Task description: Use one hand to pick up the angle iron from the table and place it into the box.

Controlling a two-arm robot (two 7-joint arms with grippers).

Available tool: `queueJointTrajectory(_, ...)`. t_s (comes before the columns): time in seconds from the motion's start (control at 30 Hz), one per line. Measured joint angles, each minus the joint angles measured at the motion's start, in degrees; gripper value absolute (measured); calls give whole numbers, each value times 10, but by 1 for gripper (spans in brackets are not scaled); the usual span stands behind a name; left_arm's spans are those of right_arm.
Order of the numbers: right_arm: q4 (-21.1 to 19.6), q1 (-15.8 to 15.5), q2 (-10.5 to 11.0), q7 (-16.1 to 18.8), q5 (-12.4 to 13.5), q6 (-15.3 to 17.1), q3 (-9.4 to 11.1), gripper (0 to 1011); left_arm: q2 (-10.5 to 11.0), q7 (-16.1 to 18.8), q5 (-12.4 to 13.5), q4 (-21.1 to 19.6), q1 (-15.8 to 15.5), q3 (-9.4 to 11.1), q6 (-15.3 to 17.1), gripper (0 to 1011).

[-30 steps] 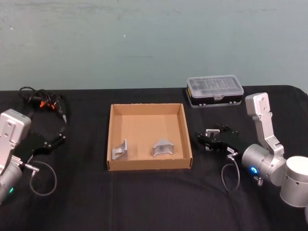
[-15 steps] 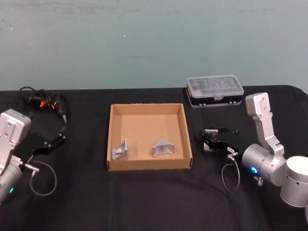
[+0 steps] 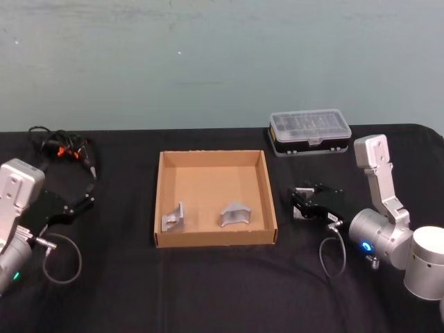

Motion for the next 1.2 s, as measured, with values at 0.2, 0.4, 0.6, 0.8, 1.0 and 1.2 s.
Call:
queueJointTrajectory(0.2, 0, 0, 0, 1, 0, -1, 0, 410, 0, 0, 0, 0, 0, 0, 0, 1000)
queueJointTrajectory(0.4, -7, 0, -1, 20, 2, -16, 3, 410, 0, 0, 0, 0, 0, 0, 0, 1000)
queueJointTrajectory(0.6, -28, -6, 3, 27, 9, -23, 8, 410, 0, 0, 0, 0, 0, 0, 0, 1000)
queueJointTrajectory(0.8, -44, -3, 6, 38, 10, -34, 7, 410, 0, 0, 0, 0, 0, 0, 0, 1000)
queueJointTrajectory(1.0, -42, 19, 2, 59, 6, -51, -10, 410, 0, 0, 0, 0, 0, 0, 0, 1000)
queueJointTrajectory(1.2, -19, 51, -11, 85, 1, -67, -32, 410, 0, 0, 0, 0, 0, 0, 0, 1000)
